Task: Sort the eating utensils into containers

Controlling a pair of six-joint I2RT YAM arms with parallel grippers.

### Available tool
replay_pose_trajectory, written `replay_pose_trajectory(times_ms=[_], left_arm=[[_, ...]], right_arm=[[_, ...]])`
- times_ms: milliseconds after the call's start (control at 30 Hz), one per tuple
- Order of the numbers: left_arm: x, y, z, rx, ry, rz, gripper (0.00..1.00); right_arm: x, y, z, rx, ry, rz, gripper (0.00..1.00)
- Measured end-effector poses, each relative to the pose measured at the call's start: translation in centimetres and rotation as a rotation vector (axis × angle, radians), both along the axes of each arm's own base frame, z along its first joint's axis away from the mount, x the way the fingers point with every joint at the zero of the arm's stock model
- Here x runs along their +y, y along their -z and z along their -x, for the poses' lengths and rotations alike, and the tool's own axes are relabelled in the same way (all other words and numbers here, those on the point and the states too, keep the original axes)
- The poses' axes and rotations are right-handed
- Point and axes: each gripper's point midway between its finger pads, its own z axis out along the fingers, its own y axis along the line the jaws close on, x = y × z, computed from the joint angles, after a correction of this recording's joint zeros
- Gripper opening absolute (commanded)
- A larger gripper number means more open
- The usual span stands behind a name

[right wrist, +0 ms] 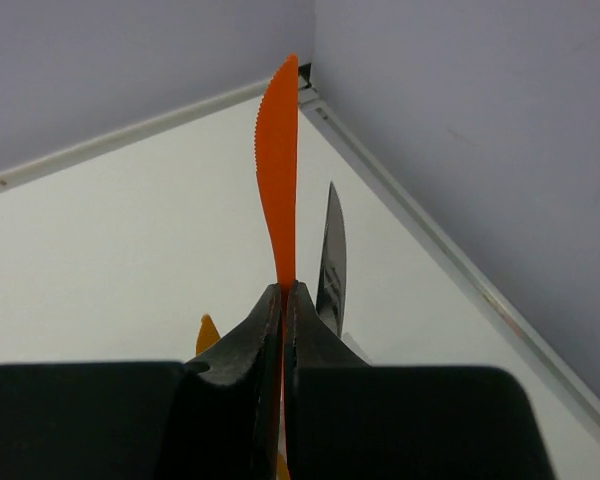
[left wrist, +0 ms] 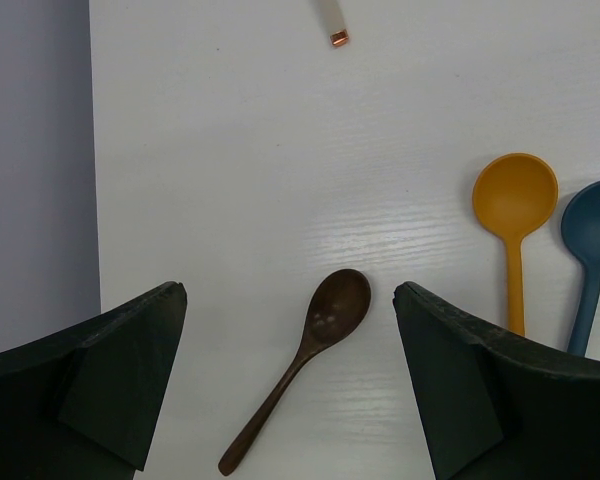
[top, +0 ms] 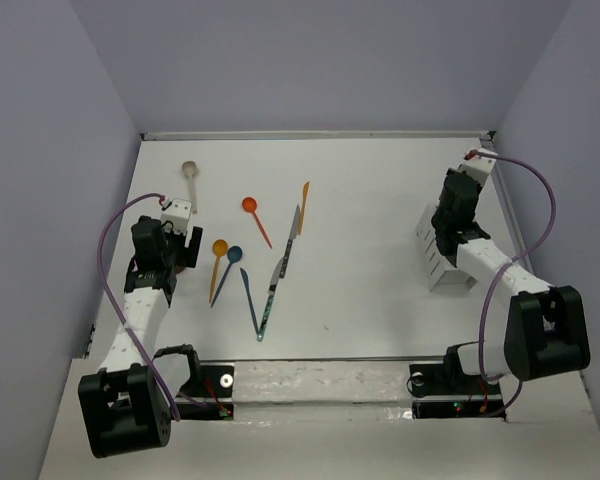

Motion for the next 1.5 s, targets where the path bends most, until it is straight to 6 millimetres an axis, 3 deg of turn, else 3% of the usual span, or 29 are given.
replay_pose_trajectory(times_ms=[233, 267, 300, 367, 467, 633, 800, 867, 933, 1067, 1300, 1367, 1400, 1433, 1500], left_arm=[[0.0, 0.1, 0.0, 0.004, 0.003, 0.000, 0.99], [0.0, 0.1, 0.0, 0.004, 0.003, 0.000, 0.99], [0.0, 0.2, 0.0, 0.005, 0.003, 0.000, 0.99], [-0.1, 0.3, 0.0, 0.010, 0.008, 0.000, 0.99], [-0.1, 0.8, 0.0, 0.030, 0.024, -0.010, 0.99], [0.7, 2.3, 1.2, 0.132, 0.058, -0.101, 0.97], [2.1, 3.6, 3.7, 0.285, 0.134, -0.205, 0.94], [3.4, 3.9, 4.6, 0.351, 0.147, -0.236, 0.89], [4.4, 4.0, 5.1, 0.402, 0.154, -0.249, 0.85], [6.1, 4.9, 5.1, 0.509, 0.184, -0.253, 0.86], [4.2, 7.9, 6.8, 0.658, 0.367, -0.190, 0.75], [3.9, 8.5, 7.0, 0.698, 0.406, -0.167, 0.69], [3.9, 8.7, 7.1, 0.709, 0.419, -0.165, 0.64], [3.9, 8.9, 7.2, 0.720, 0.431, -0.168, 0.53], [3.8, 9.2, 7.6, 0.744, 0.448, -0.168, 0.46]], right_arm=[[0.2, 5.6, 0.6, 0.098, 0.000, -0.035, 0.00], [0.2, 6.1, 0.7, 0.111, 0.001, -0.035, 0.06], [0.2, 6.6, 0.9, 0.121, 0.000, -0.035, 0.29], [0.4, 6.8, 1.1, 0.116, -0.013, -0.050, 0.48], [1.0, 6.7, 1.4, 0.136, -0.055, -0.060, 0.54], [1.2, 4.8, 2.6, 0.126, -0.071, -0.087, 0.58], [1.4, -0.6, 4.6, -0.009, -0.099, -0.144, 0.59], [1.8, -2.9, 5.1, -0.071, -0.128, -0.169, 0.65], [2.6, -3.9, 5.1, -0.087, -0.176, -0.182, 0.72], [4.7, -3.8, 4.6, -0.041, -0.293, -0.192, 0.74], [7.8, -3.2, 4.1, 0.048, -0.462, -0.205, 0.73], [8.4, -3.6, 4.2, 0.057, -0.502, -0.207, 0.73], [8.7, -3.7, 4.2, 0.061, -0.518, -0.209, 0.73], [9.0, -4.0, 4.2, 0.060, -0.533, -0.210, 0.73], [9.3, -4.5, 4.3, 0.058, -0.553, -0.211, 0.73]])
